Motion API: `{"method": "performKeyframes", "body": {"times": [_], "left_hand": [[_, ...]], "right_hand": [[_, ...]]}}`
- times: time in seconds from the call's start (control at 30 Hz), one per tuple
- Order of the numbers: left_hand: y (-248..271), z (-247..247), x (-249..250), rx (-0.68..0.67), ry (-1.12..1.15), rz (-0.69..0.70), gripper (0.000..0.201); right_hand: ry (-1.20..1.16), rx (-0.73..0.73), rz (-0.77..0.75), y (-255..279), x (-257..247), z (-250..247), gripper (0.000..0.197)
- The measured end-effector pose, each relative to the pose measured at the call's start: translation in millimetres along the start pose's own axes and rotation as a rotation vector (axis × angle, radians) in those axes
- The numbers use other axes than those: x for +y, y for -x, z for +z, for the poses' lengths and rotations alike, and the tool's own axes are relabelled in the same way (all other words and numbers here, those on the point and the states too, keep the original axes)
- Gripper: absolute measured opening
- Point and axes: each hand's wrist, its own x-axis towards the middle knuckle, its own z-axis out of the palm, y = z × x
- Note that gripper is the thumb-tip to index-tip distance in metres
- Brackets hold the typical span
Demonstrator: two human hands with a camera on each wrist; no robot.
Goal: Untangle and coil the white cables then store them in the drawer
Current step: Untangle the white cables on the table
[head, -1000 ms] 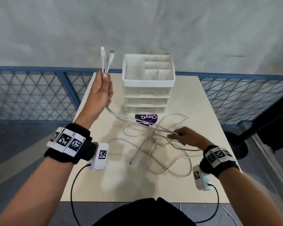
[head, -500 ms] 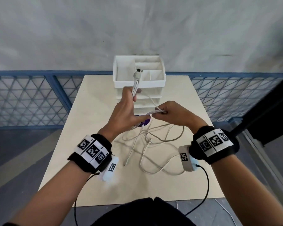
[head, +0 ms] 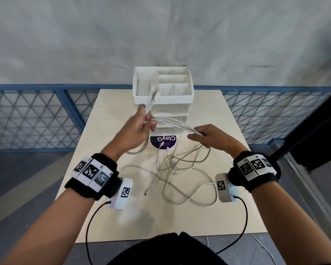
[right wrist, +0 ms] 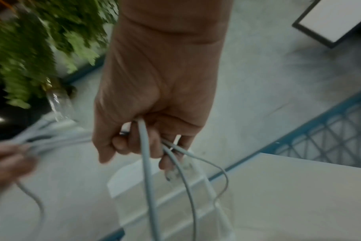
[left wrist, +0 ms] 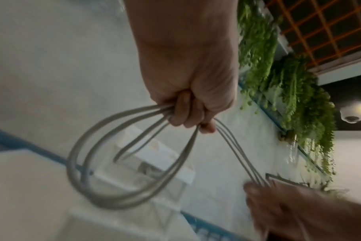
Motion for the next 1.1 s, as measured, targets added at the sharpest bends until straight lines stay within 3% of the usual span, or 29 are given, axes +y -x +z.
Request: {"method": "performKeyframes", "body": {"times": [0.17,0.23,0.3,0.43,0.5,0.6,0.73,0.93,1.1], "left_hand": [[-6.6,-46.0,8.2,0.439,0.223,0.088,0.027],[-6.6,-62.5,9.0,0.522,0.164,0.106,0.029],[-4.0,-67.1,6.6,0.516,0.022,0.060,0.032],[9.9,-57.4,-14.2,0.439,-0.159,-0.068,0.027],[19.6,-53.1,-28.0,0.384,-0.213,-0.136,0.014],[31.4,-49.0,-43.1,0.349,-0.315,-0.220,0.012],[37.4,-44.0,-59.1,0.294,-0.343,-0.253,0.006],[48.1,-29.8,-91.1,-0.175,-0.418,-0.318,0.025],[64.9,-21.8,-104.8,-0.438,-0.470,-0.366,0.030]], "right_hand": [[-0.092,0.195,0.081,-5.5,45.0,13.2,0.032],[-0.119,0.228,0.115,-7.6,56.9,17.1,0.032],[-0.130,0.267,0.130,-8.2,54.0,18.9,0.035],[-0.223,0.537,0.026,-7.7,33.0,-1.2,0.033],[-0.166,0.651,-0.054,-6.6,28.8,-21.7,0.033],[-0.002,0.717,-0.119,1.9,25.1,-51.9,0.039],[0.125,0.616,-0.040,14.4,47.0,-60.5,0.046],[0.054,0.191,0.256,46.8,112.1,-8.5,0.045],[0.024,0.085,0.415,57.3,126.4,50.7,0.059]]}}
